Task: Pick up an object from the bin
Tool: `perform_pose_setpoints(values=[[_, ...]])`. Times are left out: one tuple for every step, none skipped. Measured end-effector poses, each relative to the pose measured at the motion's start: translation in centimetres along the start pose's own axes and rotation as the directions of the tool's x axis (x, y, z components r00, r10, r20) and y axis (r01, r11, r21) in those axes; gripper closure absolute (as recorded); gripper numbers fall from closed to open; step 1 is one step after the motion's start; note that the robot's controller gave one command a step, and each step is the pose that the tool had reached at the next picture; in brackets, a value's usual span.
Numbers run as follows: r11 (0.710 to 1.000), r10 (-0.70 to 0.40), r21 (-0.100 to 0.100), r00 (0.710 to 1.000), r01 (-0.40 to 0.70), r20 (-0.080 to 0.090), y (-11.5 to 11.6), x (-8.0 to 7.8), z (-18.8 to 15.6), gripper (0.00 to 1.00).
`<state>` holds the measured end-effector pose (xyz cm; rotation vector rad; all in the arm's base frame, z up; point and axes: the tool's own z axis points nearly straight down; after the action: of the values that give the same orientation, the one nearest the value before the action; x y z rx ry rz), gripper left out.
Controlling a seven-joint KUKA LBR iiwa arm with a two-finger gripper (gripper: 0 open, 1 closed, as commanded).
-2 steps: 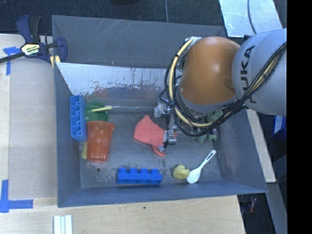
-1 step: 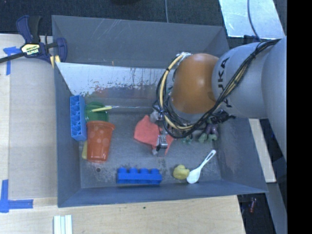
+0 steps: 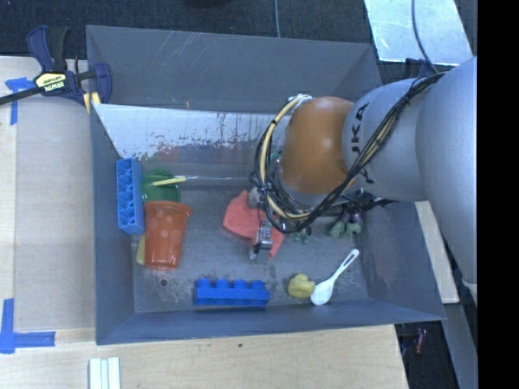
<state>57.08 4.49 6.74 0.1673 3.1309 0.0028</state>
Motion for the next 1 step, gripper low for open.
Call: perform_pose_setpoints(values=[[0.997,0.082,-0.001,0.997,-0.082,-0.002,2.28,2.14,-3.47,0.00]])
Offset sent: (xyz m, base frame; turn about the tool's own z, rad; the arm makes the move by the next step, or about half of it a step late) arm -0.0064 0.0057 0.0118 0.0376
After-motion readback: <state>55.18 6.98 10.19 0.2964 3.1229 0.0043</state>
